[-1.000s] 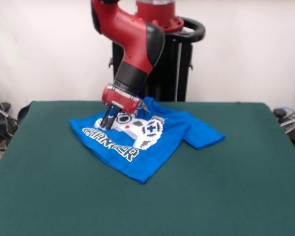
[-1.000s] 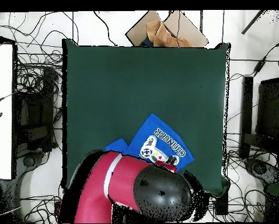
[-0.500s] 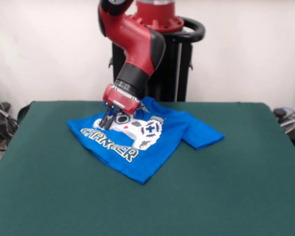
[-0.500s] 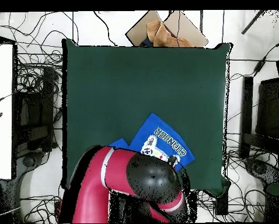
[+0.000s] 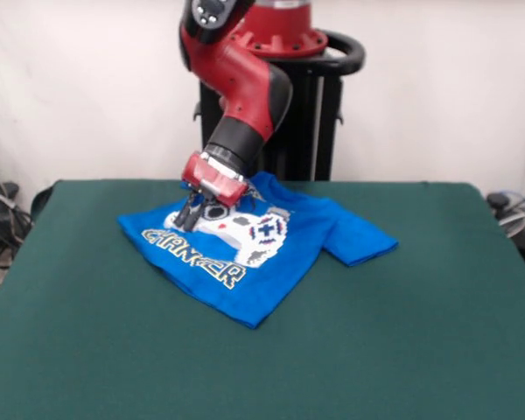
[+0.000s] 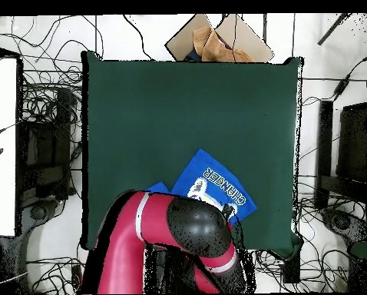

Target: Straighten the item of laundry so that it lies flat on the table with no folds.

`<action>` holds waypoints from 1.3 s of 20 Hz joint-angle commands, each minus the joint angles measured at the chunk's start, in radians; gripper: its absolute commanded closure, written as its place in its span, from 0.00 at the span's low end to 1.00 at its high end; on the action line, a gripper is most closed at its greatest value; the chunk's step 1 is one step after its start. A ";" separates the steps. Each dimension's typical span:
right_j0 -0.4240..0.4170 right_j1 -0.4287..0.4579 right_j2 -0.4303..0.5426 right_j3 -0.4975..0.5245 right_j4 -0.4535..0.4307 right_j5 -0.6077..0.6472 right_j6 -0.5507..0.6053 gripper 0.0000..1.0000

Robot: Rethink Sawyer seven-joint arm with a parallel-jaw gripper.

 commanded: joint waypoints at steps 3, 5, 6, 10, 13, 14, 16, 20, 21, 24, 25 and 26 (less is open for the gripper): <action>-0.087 0.110 0.030 -0.440 0.059 0.258 -0.004 1.00; -0.094 0.114 0.023 -0.459 0.043 0.265 -0.017 1.00; -0.098 0.117 0.018 -0.473 0.033 0.269 -0.023 1.00; -0.127 0.111 0.003 -0.539 -0.073 0.364 -0.026 1.00; -0.145 0.090 0.009 -0.566 -0.132 0.460 -0.026 1.00; -0.146 0.086 0.012 -0.564 -0.127 0.459 -0.027 1.00; -0.159 0.076 0.020 -0.592 -0.161 0.493 -0.016 1.00; -0.176 0.065 0.024 -0.644 -0.205 0.511 -0.012 1.00; -0.180 0.062 0.025 -0.657 -0.216 0.524 -0.011 1.00; -0.186 0.053 0.030 -0.672 -0.232 0.534 -0.003 1.00; -0.186 0.038 0.033 -0.673 -0.259 0.571 0.008 1.00; -0.177 0.028 0.028 -0.661 -0.252 0.574 0.000 1.00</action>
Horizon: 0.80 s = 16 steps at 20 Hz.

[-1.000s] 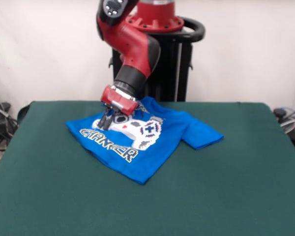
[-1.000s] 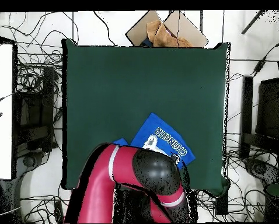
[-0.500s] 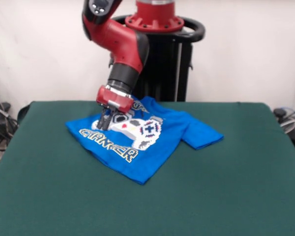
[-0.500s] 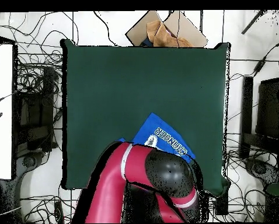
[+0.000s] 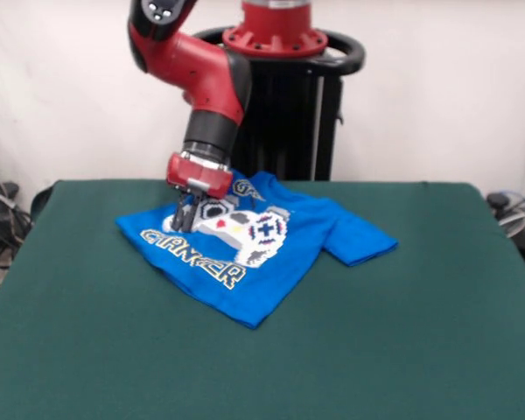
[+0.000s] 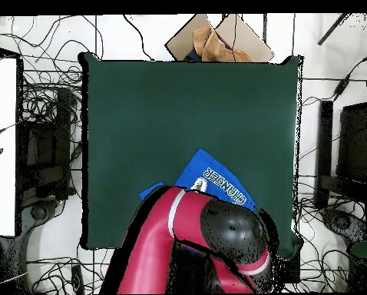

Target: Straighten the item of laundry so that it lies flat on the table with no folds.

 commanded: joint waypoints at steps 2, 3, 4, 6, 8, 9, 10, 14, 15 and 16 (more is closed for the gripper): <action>-0.012 0.030 0.122 -0.487 0.213 0.524 -0.026 1.00; -0.007 0.021 0.123 -0.480 0.219 0.542 -0.030 1.00; -0.004 0.013 0.125 -0.476 0.220 0.563 -0.029 1.00; 0.001 0.005 0.129 -0.474 0.229 0.565 -0.029 1.00; -0.004 -0.004 0.135 -0.498 0.181 0.607 -0.013 1.00; -0.005 -0.007 0.137 -0.504 0.168 0.620 -0.010 1.00; -0.004 -0.010 0.137 -0.504 0.168 0.619 -0.010 1.00; 0.005 -0.023 0.137 -0.486 0.195 0.601 -0.012 1.00; 0.007 -0.023 0.135 -0.478 0.210 0.582 -0.013 1.00; 0.009 -0.023 0.134 -0.470 0.224 0.563 -0.015 1.00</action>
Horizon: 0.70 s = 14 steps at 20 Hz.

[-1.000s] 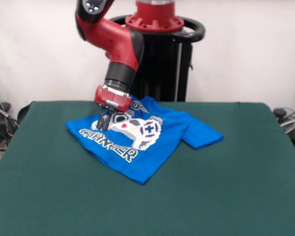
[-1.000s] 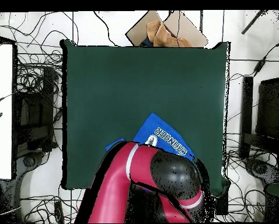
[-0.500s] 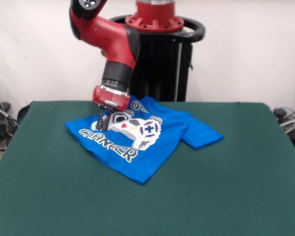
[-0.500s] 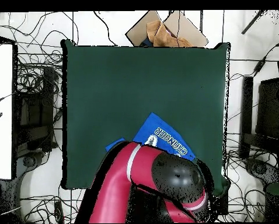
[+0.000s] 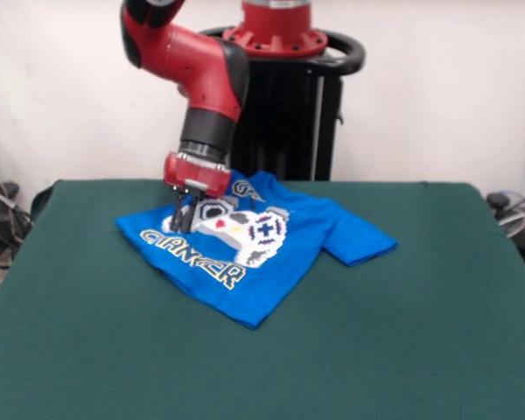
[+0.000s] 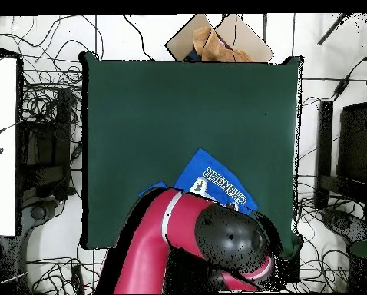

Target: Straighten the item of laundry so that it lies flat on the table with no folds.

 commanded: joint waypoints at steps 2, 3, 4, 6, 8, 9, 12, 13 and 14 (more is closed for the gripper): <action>-0.019 0.057 0.142 -0.454 0.294 0.365 0.001 1.00; -0.022 0.049 0.145 -0.456 0.277 0.389 0.009 1.00; -0.022 0.043 0.144 -0.457 0.267 0.400 0.012 1.00; -0.029 0.036 0.146 -0.475 0.225 0.442 0.019 1.00; -0.030 0.040 0.137 -0.494 0.210 0.463 0.007 1.00; -0.030 0.042 0.130 -0.503 0.198 0.469 0.002 1.00; -0.039 0.034 0.121 -0.516 0.152 0.476 0.005 1.00; -0.044 0.009 0.131 -0.514 0.108 0.524 0.023 1.00; -0.049 -0.016 0.141 -0.512 0.064 0.572 0.041 1.00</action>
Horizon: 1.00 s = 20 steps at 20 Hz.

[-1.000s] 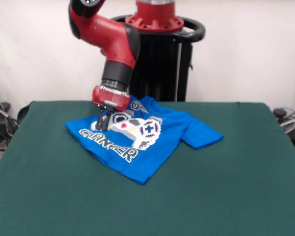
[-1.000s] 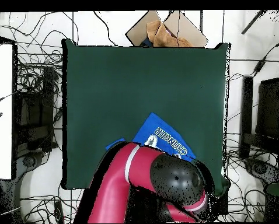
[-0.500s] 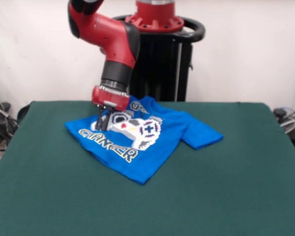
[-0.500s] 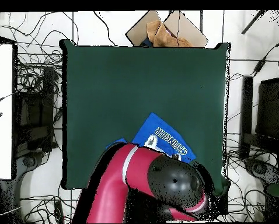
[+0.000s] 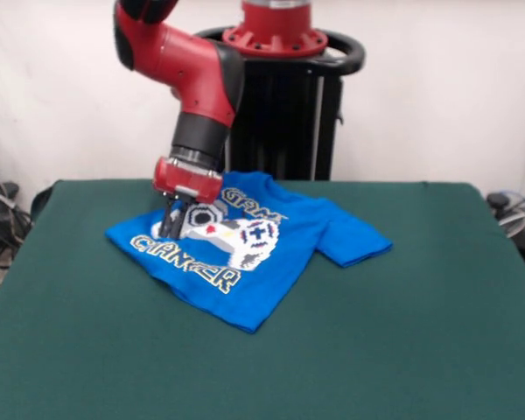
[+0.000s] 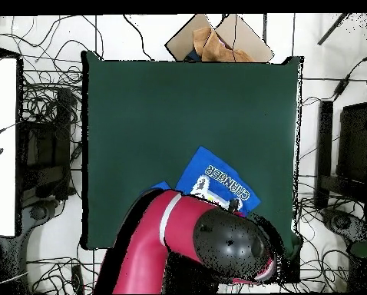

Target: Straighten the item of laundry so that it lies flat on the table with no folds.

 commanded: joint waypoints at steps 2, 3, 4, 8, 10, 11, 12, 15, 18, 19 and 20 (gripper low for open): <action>-0.088 -0.060 0.223 -0.466 -0.061 0.652 0.085 1.00; -0.098 -0.087 0.251 -0.468 -0.103 0.704 0.087 1.00; -0.107 -0.115 0.279 -0.469 -0.146 0.755 0.089 1.00; -0.120 -0.152 0.317 -0.458 -0.164 0.820 0.094 1.00; -0.118 -0.156 0.319 -0.453 -0.156 0.821 0.103 1.00; -0.119 -0.155 0.322 -0.450 -0.153 0.821 0.108 1.00; -0.120 -0.154 0.322 -0.447 -0.147 0.816 0.114 1.00; -0.098 -0.145 0.292 -0.427 -0.092 0.782 0.125 1.00; -0.078 -0.150 0.279 -0.416 -0.071 0.805 0.121 1.00; -0.080 -0.150 0.285 -0.416 -0.075 0.816 0.119 1.00; -0.083 -0.149 0.290 -0.418 -0.076 0.829 0.118 1.00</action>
